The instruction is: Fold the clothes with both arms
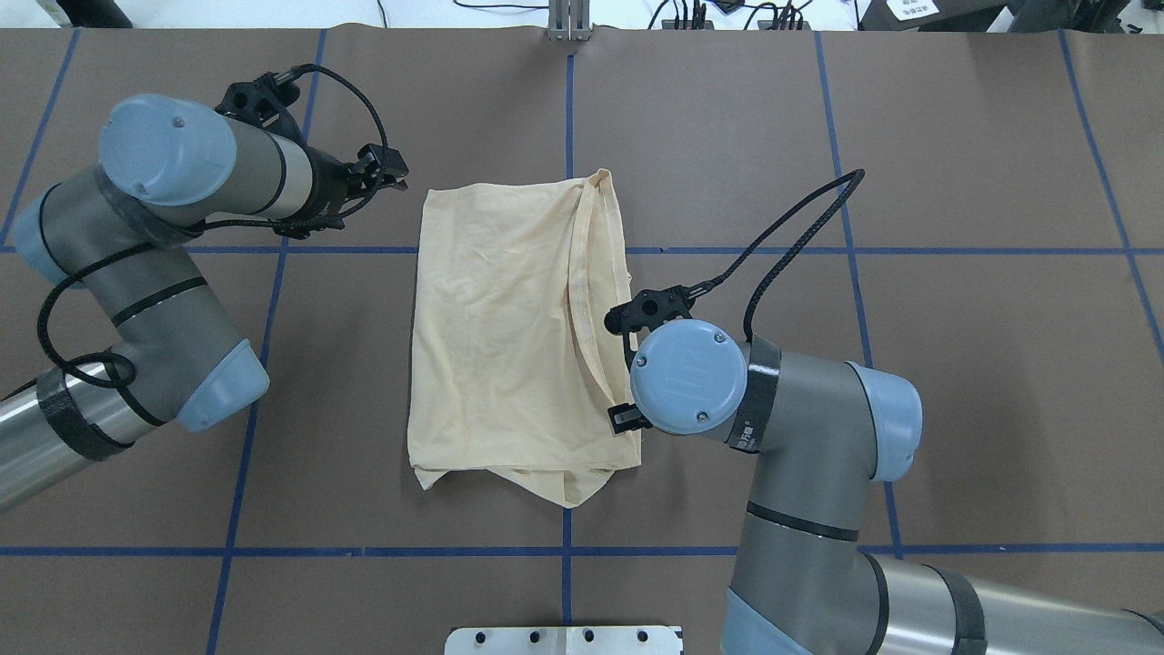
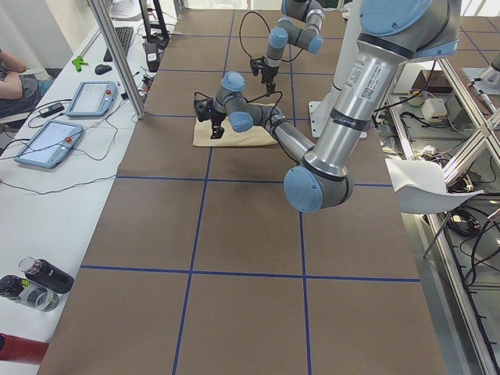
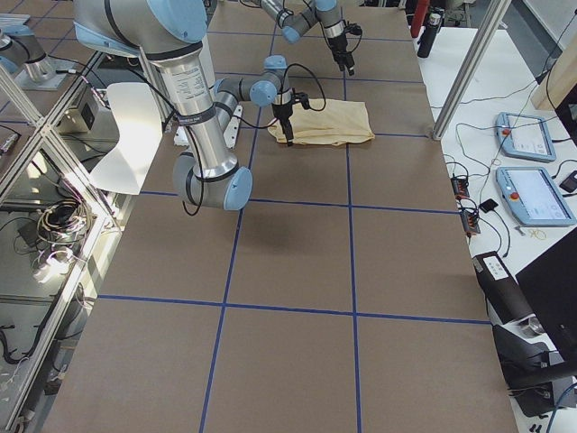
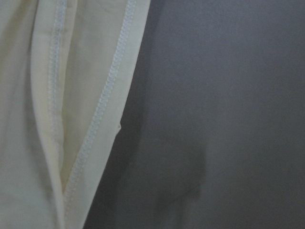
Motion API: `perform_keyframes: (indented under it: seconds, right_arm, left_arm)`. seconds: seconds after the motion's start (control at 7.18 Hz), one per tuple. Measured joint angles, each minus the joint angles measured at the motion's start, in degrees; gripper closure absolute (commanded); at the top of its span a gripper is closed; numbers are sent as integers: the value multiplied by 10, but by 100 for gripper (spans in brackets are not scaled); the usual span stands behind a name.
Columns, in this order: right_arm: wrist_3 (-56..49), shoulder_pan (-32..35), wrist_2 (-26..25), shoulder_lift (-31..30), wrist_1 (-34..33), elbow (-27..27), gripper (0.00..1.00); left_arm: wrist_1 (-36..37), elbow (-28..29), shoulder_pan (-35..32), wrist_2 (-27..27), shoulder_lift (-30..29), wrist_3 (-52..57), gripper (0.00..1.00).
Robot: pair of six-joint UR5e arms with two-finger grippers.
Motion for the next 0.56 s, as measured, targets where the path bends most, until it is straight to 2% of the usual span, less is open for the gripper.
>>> perform_keyframes:
  seconds: [0.14, 0.42, 0.56]
  right_arm:
    - [-13, 8, -5, 18, 17, -16, 2]
    - [-25, 18, -30, 58, 100, -107, 5]
    - [-31, 19, -44, 78, 137, -156, 26]
  left_arm:
    - [-1, 1, 0, 0, 0, 2, 0]
    - [-2, 3, 0, 0, 0, 3, 0]
    - [-2, 4, 0, 0, 0, 3, 0]
